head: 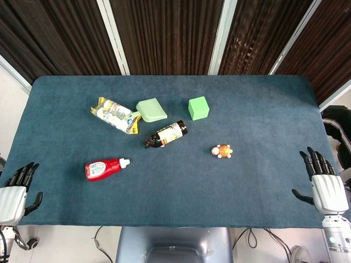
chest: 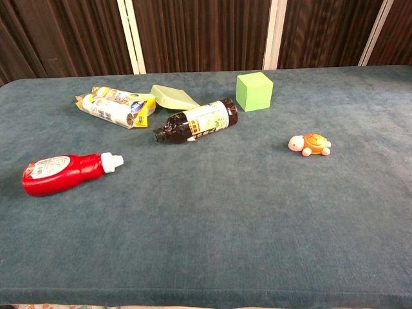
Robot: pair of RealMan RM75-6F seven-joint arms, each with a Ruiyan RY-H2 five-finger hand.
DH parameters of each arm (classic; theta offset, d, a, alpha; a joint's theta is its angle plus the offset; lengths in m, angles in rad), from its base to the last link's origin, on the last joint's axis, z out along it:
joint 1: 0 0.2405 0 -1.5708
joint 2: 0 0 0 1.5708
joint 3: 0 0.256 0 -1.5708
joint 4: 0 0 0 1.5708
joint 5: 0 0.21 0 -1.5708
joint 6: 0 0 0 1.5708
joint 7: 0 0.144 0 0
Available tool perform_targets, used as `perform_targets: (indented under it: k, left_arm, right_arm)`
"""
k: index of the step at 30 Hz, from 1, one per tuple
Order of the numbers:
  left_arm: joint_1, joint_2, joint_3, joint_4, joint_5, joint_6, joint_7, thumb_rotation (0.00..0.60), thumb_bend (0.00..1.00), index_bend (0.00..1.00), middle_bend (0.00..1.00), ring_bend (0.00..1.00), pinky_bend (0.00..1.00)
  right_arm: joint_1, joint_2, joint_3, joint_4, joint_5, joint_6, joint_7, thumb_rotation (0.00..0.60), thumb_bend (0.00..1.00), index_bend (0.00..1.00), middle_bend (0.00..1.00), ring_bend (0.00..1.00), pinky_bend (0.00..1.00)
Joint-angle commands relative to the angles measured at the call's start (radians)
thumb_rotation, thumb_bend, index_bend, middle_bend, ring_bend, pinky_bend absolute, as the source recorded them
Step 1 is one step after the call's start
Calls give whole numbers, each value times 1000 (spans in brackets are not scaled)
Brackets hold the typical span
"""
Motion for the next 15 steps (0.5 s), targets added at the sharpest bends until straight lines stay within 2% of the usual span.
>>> perform_targets:
  k: [1, 15]
  left_arm:
    - [8, 0, 3, -4, -3, 8, 3, 600, 413, 91, 78, 105, 316]
    - [5, -17, 10, 40, 15, 1, -37, 600, 414, 91, 80, 107, 318]
  right_arm:
    - [2, 3, 0, 0, 4, -5, 1, 600, 159, 103, 88, 73, 270]
    - [-1, -6, 2, -6, 12, 0, -5, 600, 159, 103, 88, 73, 270]
